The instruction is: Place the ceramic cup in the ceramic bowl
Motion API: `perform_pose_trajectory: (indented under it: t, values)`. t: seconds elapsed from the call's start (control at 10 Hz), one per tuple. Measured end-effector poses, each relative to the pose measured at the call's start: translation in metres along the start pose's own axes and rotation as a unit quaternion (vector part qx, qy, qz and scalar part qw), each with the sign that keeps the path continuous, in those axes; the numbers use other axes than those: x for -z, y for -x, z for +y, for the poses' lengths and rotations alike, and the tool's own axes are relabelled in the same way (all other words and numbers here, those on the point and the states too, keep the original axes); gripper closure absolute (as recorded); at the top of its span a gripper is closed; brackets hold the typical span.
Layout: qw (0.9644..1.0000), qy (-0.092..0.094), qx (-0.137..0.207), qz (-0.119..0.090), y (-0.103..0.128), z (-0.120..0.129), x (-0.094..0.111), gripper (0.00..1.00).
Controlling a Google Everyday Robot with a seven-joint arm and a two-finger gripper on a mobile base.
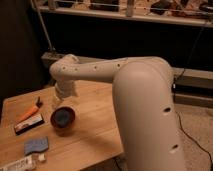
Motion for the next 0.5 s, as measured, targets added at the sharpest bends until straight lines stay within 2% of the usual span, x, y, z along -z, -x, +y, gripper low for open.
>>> perform_pose_trajectory:
  t: [0.1, 0.3, 0.5]
  values:
    - [0.9997, -0.015, -0.017, -0.001, -0.004, -0.016, 0.009, 0.2]
    - [0.9982, -0.044, -0.038, 0.01, -0.016, -0.033, 0.012, 0.2]
    - [0.9979, -0.049, -0.041, 0.012, -0.017, -0.036, 0.013, 0.2]
